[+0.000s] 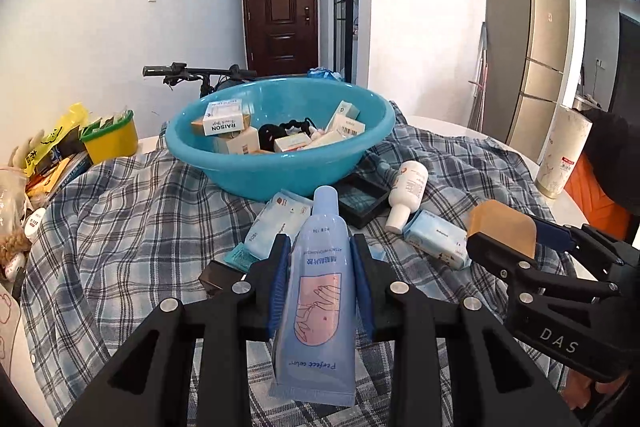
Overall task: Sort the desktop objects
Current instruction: 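Raise the soap box with the right gripper while the left gripper lifts the tube toward the basin, then carry the cleanser tube and orange soap box toward the turquoise basin with both grippers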
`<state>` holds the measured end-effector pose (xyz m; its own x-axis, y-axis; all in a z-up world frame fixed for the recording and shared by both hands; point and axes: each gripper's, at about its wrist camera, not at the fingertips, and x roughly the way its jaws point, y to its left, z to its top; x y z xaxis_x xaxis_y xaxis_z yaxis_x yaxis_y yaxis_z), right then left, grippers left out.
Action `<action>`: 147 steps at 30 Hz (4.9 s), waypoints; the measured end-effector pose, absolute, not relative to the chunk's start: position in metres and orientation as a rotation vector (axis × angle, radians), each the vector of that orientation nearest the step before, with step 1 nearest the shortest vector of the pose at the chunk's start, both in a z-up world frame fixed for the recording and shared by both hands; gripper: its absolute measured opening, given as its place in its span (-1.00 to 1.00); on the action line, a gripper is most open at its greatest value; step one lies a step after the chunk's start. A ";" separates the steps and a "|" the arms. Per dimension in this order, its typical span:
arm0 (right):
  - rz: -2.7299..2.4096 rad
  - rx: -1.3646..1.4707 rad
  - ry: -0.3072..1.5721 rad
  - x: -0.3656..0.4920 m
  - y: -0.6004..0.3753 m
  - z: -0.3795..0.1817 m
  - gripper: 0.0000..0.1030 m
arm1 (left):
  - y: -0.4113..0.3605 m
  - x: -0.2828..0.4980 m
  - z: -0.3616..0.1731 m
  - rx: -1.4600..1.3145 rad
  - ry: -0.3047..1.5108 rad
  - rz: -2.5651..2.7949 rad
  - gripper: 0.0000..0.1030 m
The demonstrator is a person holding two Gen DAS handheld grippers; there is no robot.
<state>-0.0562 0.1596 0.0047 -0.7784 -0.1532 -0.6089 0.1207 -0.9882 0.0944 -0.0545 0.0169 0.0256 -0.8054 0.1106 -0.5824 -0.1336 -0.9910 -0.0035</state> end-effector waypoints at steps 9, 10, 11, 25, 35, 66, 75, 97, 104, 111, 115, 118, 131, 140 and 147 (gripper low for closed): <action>-2.879 0.823 -0.140 -0.034 0.174 0.037 0.23 | 0.026 -0.036 0.045 -0.782 0.123 2.923 -0.37; -2.882 0.805 -0.151 -0.032 0.176 0.040 0.23 | 0.027 -0.032 0.048 -0.755 0.120 2.927 -0.37; -2.886 0.788 -0.160 -0.030 0.178 0.043 0.22 | 0.029 -0.029 0.052 -0.722 0.127 2.937 -0.37; -2.949 0.456 -0.208 -0.002 0.192 0.068 0.23 | 0.018 0.010 0.086 -0.307 0.044 2.994 -0.37; -2.968 0.376 -0.106 0.006 0.178 0.073 0.23 | 0.021 0.011 0.085 -0.312 0.063 2.993 -0.37; -2.933 0.451 -0.095 -0.001 0.176 0.066 0.23 | 0.023 0.005 0.078 -0.377 0.041 2.942 -0.37; -2.932 0.446 -0.091 0.002 0.176 0.066 0.23 | 0.021 0.003 0.076 -0.398 0.048 2.955 -0.37; -2.922 0.422 -0.083 0.002 0.171 0.073 0.23 | 0.021 0.003 0.085 -0.382 0.059 2.974 -0.37; -2.960 0.328 -0.043 0.005 0.169 0.092 0.23 | 0.019 -0.001 0.097 -0.339 0.050 2.996 -0.37; -2.963 0.245 -0.043 0.002 0.168 0.112 0.23 | 0.020 -0.002 0.125 -0.232 0.042 3.012 -0.37; -2.968 0.180 -0.032 0.007 0.166 0.127 0.23 | 0.023 -0.006 0.144 -0.176 0.084 3.031 -0.37; -2.974 0.120 -0.017 0.012 0.164 0.139 0.23 | 0.021 -0.002 0.159 -0.110 0.063 3.032 -0.37; -2.955 0.119 -0.043 0.004 0.164 0.142 0.23 | 0.015 0.000 0.172 -0.096 0.020 3.027 -0.37; -2.946 0.160 -0.072 -0.022 0.168 0.138 0.23 | 0.010 -0.034 0.164 -0.143 -0.020 3.006 -0.37; -2.962 0.194 -0.032 -0.057 0.165 0.143 0.23 | 0.012 -0.067 0.164 -0.182 -0.018 2.988 -0.37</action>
